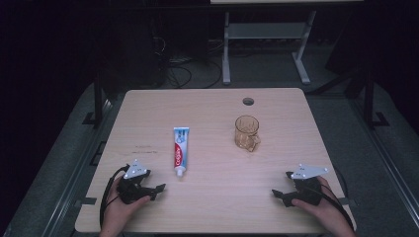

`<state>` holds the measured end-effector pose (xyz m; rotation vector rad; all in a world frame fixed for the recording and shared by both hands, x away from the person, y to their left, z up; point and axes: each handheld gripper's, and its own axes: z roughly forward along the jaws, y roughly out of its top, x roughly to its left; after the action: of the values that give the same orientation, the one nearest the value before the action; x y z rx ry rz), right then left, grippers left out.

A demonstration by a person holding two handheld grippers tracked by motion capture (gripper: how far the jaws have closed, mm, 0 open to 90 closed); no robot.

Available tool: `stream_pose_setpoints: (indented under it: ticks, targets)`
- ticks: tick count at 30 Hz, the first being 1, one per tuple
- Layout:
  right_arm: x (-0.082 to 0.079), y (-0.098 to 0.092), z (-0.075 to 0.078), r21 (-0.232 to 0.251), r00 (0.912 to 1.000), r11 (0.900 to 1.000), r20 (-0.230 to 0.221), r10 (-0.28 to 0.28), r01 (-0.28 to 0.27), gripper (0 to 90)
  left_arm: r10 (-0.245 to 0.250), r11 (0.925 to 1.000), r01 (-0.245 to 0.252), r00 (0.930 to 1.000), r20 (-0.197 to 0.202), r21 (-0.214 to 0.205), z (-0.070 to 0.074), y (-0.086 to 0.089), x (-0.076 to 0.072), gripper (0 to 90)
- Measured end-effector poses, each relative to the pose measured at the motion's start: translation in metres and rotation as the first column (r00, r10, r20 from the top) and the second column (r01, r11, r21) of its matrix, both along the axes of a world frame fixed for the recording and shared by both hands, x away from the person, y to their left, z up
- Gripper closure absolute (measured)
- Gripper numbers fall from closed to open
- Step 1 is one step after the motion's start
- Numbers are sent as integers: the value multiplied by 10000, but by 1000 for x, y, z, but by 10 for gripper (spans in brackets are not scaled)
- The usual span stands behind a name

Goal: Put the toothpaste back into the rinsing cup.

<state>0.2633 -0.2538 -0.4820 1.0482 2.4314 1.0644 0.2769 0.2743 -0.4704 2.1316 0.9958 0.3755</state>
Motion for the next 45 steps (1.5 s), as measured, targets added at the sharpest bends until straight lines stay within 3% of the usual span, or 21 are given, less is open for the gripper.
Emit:
stream_pose_setpoints:
  ticks: [11, 16, 29, 45]
  targets:
    - [0, 0, 0, -3, 10000, 10000, 9, 6, -6, 137, 215, 9998, -215, 9996, 199, -34, 15, 4, 2, 361]
    - [0, 0, 0, 1, 10000, 10000, -1, -3, 3, 137, 291, 9995, -288, 9992, 262, -132, 24, 3, 4, 541]
    - [0, 0, 0, -1, 10000, 10000, 1, -1, 1, 137, 254, 9990, -250, 9996, 97, -359, 41, -5, 18, 893]
    - [0, 0, 0, -1, 10000, 10000, -3, -3, 3, 137, -103, 9973, 108, 9999, 62, -720, 47, -33, 42, 900]
